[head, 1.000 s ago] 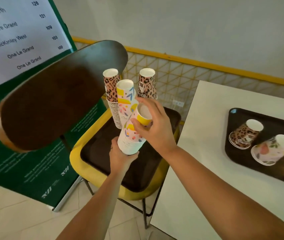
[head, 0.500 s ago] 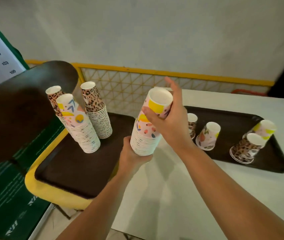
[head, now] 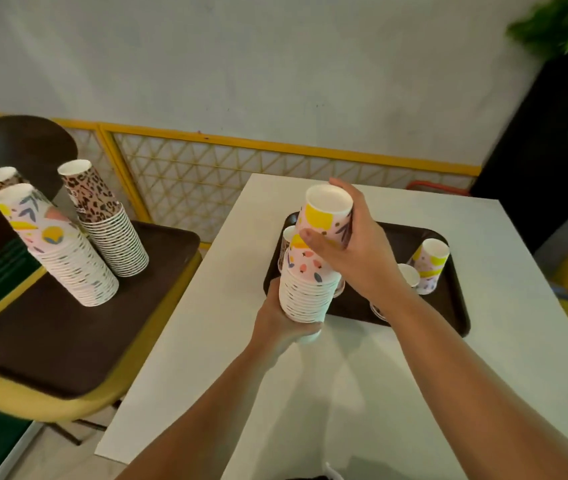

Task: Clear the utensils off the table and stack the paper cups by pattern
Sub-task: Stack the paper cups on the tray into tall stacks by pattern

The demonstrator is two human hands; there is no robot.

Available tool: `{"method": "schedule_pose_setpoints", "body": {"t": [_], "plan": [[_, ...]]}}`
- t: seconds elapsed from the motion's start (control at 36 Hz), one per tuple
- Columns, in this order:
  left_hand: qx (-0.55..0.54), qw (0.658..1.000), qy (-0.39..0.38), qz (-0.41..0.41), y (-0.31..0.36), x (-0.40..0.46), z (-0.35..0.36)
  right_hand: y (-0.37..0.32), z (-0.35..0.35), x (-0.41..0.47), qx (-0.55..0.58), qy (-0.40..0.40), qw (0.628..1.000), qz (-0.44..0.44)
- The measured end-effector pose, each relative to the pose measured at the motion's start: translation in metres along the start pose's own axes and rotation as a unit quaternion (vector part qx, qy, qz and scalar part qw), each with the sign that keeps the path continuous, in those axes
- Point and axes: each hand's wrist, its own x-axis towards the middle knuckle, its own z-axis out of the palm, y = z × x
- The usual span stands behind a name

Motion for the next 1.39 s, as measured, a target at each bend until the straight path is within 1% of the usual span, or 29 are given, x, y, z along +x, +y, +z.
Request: {"method": "schedule_pose_setpoints", "body": {"t": [0.14, 0.36, 0.47, 0.64, 0.94, 1.0, 1.08, 1.19, 1.25, 1.31, 1.33, 1.39], "plan": [[0.018, 1.0, -0.01, -0.009, 0.001, -0.001, 0.015, 0.013, -0.017, 0.0, -0.034, -0.018, 0.999, 0.02], [0.039, 0.998, -0.033, -0.024, -0.003, 0.007, 0.013, 0.02, -0.018, 0.005, -0.029, 0.021, 0.999, 0.031], [0.032, 0.998, -0.048, -0.033, -0.008, 0.013, 0.011, 0.02, -0.016, 0.01, -0.031, 0.041, 0.998, 0.032], [0.036, 0.997, -0.067, -0.027, -0.013, 0.02, 0.003, 0.018, -0.012, 0.02, -0.05, 0.056, 0.997, 0.03], [0.038, 0.996, -0.076, -0.031, -0.018, 0.03, -0.018, 0.009, 0.002, 0.037, -0.059, 0.094, 0.993, 0.034], [0.045, 0.995, -0.078, -0.033, -0.018, 0.031, -0.022, 0.009, 0.003, 0.041, -0.038, 0.112, 0.992, 0.044], [0.048, 0.995, -0.072, -0.039, -0.021, 0.033, -0.027, 0.007, 0.002, 0.048, 0.038, 0.162, 0.983, 0.072], [0.033, 0.997, -0.055, -0.05, -0.029, 0.035, -0.035, 0.014, -0.007, 0.062, 0.177, 0.243, 0.95, 0.079], [0.021, 0.997, -0.049, -0.059, -0.032, 0.036, -0.038, 0.023, -0.012, 0.067, 0.212, 0.282, 0.932, 0.09], [0.008, 0.997, -0.047, -0.065, -0.034, 0.037, -0.04, 0.038, -0.012, 0.072, 0.208, 0.324, 0.916, 0.108], [0.003, 0.997, -0.046, -0.066, -0.035, 0.037, -0.041, 0.047, -0.01, 0.072, 0.18, 0.342, 0.915, 0.115], [0.0, 0.997, -0.043, -0.064, -0.034, 0.038, -0.042, 0.063, -0.003, 0.071, 0.085, 0.352, 0.924, 0.124]]}}
